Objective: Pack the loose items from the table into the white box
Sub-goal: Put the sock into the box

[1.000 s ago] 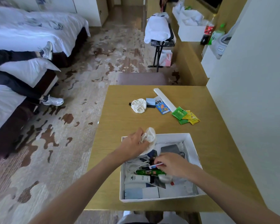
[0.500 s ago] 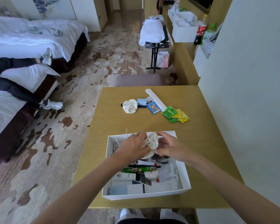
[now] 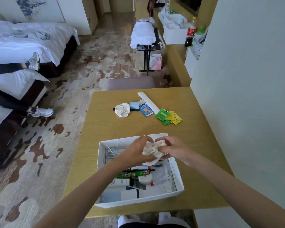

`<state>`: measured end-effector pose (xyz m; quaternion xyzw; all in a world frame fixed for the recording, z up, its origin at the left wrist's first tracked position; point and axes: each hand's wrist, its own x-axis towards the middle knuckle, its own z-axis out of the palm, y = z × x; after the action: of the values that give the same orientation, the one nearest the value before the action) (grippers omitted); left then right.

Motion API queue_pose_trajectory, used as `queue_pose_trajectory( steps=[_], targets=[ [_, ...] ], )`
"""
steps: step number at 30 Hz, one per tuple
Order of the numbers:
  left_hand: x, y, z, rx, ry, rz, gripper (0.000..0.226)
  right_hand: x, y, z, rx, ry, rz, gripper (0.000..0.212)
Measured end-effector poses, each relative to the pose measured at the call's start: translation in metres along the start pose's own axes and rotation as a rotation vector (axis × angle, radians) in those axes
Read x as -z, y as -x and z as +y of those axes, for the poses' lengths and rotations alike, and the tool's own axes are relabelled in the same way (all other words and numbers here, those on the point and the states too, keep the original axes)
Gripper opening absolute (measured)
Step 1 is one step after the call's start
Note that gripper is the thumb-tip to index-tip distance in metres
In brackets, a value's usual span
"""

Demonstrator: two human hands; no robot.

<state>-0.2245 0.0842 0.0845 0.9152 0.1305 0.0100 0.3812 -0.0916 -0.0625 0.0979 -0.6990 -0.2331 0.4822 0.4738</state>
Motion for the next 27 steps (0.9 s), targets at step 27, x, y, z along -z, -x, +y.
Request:
queue_pose_trajectory(
  steps=[27],
  targets=[
    [0.0, 0.0, -0.024, -0.072, -0.112, 0.039, 0.029, -0.008, -0.009, -0.01, -0.279, 0.195, -0.256, 0.041]
  ],
)
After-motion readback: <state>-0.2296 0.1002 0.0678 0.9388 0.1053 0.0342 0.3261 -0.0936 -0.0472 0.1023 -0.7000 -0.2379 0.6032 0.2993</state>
